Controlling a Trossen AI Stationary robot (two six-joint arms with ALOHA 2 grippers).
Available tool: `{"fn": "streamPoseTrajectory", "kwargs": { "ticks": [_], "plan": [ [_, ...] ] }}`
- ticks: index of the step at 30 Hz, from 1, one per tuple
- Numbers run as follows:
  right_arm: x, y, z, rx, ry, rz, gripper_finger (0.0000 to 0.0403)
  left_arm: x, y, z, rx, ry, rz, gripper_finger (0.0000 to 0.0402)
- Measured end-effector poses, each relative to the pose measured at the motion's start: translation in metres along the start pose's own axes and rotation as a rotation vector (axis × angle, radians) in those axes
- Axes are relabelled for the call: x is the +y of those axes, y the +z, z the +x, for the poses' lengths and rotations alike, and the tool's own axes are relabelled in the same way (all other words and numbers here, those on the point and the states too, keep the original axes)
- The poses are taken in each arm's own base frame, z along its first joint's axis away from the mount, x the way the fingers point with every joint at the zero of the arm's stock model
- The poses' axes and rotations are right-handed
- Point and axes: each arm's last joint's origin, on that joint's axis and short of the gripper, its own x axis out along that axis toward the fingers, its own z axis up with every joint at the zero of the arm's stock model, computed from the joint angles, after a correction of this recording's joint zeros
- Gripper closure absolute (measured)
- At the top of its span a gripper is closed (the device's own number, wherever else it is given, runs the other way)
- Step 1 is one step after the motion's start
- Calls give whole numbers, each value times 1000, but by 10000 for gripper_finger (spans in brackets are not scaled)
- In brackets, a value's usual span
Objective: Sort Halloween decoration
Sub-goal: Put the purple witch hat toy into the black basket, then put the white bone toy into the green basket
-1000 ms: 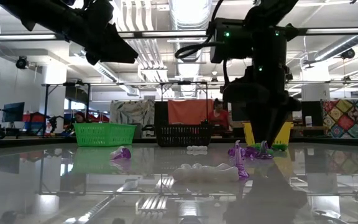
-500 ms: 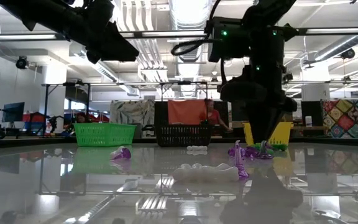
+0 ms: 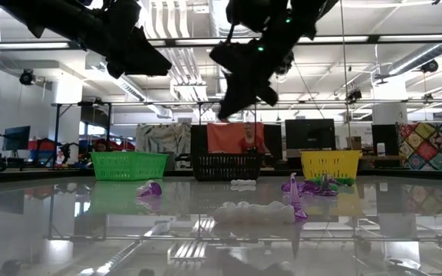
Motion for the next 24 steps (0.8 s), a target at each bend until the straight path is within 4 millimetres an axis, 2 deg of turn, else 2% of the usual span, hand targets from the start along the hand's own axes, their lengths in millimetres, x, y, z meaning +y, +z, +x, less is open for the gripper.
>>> {"fn": "streamPoseTrajectory", "kwargs": {
  "ticks": [4,9,12,16,20,24],
  "plan": [
    [-26,21,6,-153,-75,-62,392,0,0,0,1,-1,-4,248],
    [-49,19,24,-125,-127,-59,392,0,-2,0,18,-4,-27,248],
    [-53,17,33,-124,-132,-57,383,-1,-4,1,29,-7,-24,248],
    [-55,16,40,-117,-129,-43,349,-1,-7,2,41,-5,-22,248],
    [-55,17,40,-125,-129,-47,316,-1,-9,2,53,-32,-36,248],
    [-55,21,35,-139,-126,-64,300,-3,-10,4,67,-66,-44,248]
  ]
}}
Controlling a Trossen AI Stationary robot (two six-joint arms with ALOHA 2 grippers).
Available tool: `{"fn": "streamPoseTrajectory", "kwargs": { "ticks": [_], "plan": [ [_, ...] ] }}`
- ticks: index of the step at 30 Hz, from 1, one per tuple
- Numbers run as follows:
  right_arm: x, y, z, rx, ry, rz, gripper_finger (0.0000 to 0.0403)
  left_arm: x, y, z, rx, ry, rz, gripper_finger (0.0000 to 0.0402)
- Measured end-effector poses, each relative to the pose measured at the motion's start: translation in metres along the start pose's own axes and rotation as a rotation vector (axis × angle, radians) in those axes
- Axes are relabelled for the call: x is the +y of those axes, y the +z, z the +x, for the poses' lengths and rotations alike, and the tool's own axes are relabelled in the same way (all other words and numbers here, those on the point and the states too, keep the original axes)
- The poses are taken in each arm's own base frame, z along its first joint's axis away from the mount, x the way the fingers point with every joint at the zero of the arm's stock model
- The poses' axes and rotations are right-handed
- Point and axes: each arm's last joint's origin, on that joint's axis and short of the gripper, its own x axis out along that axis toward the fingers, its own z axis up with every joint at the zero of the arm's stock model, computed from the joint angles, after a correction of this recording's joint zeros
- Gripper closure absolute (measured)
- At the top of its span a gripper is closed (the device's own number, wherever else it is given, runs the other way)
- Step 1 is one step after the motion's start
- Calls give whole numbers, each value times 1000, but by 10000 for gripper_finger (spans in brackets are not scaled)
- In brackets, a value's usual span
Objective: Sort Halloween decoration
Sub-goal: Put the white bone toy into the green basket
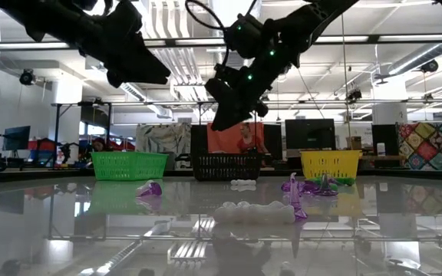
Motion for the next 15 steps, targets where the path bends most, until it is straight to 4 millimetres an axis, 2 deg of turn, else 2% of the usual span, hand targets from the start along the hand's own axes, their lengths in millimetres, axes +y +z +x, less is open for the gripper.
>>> {"fn": "streamPoseTrajectory", "kwargs": {
  "ticks": [11,15],
  "plan": [
    [15,15,-48,-29,114,-99,299,-7,-14,18,84,-48,26,248],
    [22,15,-66,-10,148,-127,298,-14,-20,31,98,-155,31,248]
  ]
}}
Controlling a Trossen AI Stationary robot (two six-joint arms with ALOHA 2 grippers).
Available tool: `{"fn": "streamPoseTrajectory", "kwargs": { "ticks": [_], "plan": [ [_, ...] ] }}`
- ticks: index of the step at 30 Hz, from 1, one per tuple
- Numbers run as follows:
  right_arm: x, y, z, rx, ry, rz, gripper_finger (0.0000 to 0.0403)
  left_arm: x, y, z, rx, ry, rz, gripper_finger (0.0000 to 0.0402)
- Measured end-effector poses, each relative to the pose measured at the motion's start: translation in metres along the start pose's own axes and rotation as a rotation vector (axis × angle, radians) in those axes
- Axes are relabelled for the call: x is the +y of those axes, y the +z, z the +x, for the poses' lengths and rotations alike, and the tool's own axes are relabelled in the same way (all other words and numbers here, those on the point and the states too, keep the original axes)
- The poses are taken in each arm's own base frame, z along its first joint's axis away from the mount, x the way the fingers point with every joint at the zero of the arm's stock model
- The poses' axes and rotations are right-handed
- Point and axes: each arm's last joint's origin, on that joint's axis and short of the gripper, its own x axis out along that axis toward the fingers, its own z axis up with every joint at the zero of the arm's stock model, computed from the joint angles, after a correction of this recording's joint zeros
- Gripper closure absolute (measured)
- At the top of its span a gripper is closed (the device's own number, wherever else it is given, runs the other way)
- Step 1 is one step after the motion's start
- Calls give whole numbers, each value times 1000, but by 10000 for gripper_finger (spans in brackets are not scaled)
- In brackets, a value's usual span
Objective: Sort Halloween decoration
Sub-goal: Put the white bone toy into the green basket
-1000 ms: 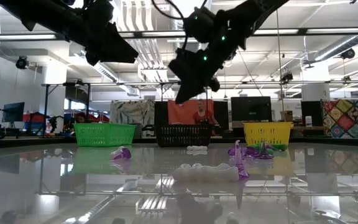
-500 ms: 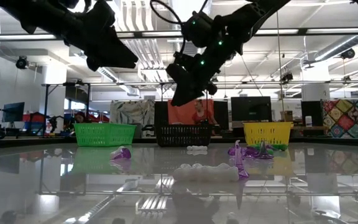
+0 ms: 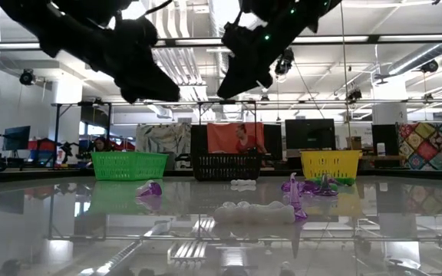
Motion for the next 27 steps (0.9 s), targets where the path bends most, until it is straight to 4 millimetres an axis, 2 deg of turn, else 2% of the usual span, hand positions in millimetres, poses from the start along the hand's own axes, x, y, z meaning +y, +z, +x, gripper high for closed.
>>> {"fn": "streamPoseTrajectory", "kwargs": {
  "ticks": [6,13,20,27],
  "plan": [
    [13,-5,-22,16,36,-29,298,-7,-3,27,-30,-122,72,248],
    [17,-19,-52,-79,101,15,298,-13,-5,63,17,-141,236,248],
    [17,-46,-84,-240,238,45,298,-16,-14,97,52,-186,415,248],
    [25,-69,-101,-360,331,39,298,-12,-28,126,118,-182,490,248]
  ]
}}
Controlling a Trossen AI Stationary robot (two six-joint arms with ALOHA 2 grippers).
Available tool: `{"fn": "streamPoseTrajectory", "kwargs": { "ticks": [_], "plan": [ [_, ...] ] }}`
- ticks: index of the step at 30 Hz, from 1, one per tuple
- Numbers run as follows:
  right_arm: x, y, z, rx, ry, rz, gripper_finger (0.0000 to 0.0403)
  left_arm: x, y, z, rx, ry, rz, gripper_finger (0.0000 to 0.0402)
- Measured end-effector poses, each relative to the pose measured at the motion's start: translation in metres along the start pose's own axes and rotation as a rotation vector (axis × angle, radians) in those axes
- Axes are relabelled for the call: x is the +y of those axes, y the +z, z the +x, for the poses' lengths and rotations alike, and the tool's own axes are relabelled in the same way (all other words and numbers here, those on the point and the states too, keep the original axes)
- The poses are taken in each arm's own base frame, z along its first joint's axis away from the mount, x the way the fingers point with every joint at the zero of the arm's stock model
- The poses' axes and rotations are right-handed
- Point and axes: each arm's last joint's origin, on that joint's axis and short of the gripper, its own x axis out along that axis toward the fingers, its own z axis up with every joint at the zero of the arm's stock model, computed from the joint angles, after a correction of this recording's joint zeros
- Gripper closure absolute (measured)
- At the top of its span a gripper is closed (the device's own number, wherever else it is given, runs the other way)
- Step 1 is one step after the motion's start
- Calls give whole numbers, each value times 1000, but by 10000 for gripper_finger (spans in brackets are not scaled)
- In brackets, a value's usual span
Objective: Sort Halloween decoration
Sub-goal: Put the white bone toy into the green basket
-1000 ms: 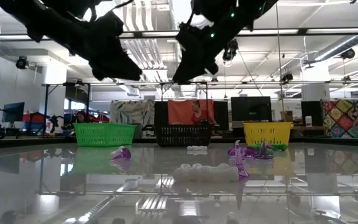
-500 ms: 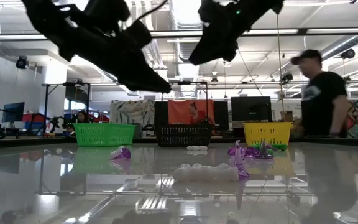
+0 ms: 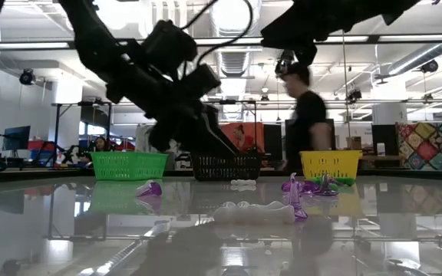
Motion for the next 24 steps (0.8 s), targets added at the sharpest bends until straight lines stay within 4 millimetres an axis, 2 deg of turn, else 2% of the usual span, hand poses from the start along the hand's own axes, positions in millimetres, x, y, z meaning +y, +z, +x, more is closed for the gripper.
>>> {"fn": "streamPoseTrajectory", "kwargs": {
  "ticks": [5,13,24],
  "plan": [
    [4,-5,-4,8,13,20,298,5,-3,15,14,1,1,248],
    [10,-11,0,36,32,13,298,14,-14,20,45,15,4,250],
    [11,-11,3,27,38,10,298,18,-18,19,53,-19,7,300]
  ]
}}
